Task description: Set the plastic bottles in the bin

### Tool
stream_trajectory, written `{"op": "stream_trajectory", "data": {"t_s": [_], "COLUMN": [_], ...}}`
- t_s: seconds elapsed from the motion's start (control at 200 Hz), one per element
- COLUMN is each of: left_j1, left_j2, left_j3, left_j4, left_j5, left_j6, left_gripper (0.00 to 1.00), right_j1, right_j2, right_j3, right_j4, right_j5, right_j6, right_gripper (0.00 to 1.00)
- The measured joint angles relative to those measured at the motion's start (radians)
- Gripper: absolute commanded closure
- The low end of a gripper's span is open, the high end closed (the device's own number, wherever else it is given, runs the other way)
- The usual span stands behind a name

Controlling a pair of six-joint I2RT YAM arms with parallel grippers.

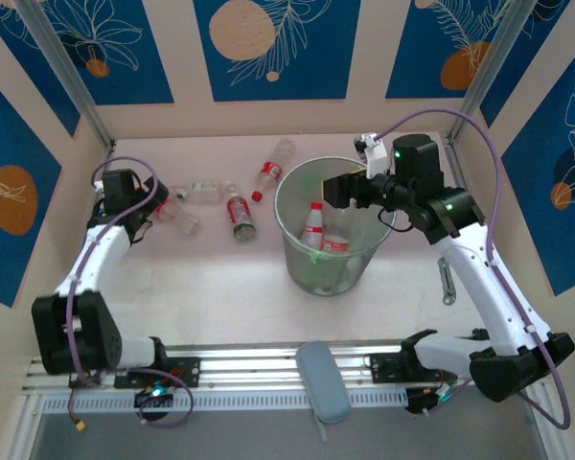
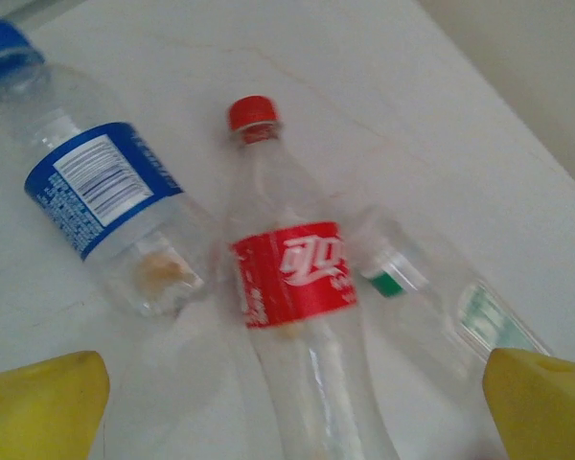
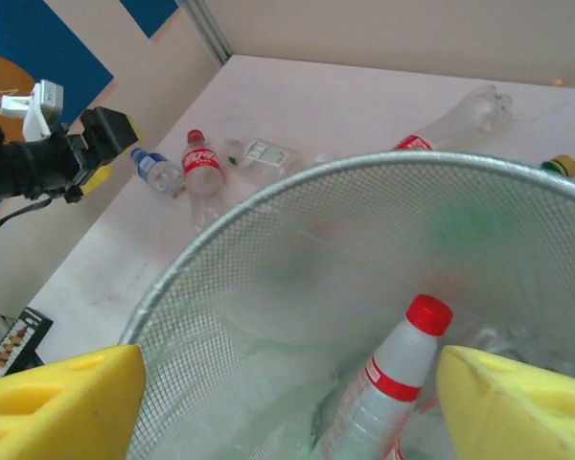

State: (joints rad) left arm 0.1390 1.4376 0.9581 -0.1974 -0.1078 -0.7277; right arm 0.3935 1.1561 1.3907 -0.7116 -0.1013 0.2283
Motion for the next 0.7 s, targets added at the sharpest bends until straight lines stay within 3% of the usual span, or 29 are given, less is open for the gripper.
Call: {"op": "stream_trajectory", "data": {"t_s": [0.275, 0.7], "left_j1": [0.043, 0.069], "left_j2": [0.179, 0.352], "left_j3": [0.056, 0.121], "left_j4": [0.059, 0.094], "left_j5": [-0.035, -0.056], "left_j6": [-0.128, -0.17], "left_gripper": [0.04, 0.13], "right_j1": [-0.045, -0.054], "right_j2": [-0.083, -0.088], "right_j3": [-0.052, -0.058], "right_j4": [-0.065, -0.072], "right_j5": [0.016, 0.017], "right_j6": [0.011, 0.016], "right_gripper": [0.2, 0.2]}}
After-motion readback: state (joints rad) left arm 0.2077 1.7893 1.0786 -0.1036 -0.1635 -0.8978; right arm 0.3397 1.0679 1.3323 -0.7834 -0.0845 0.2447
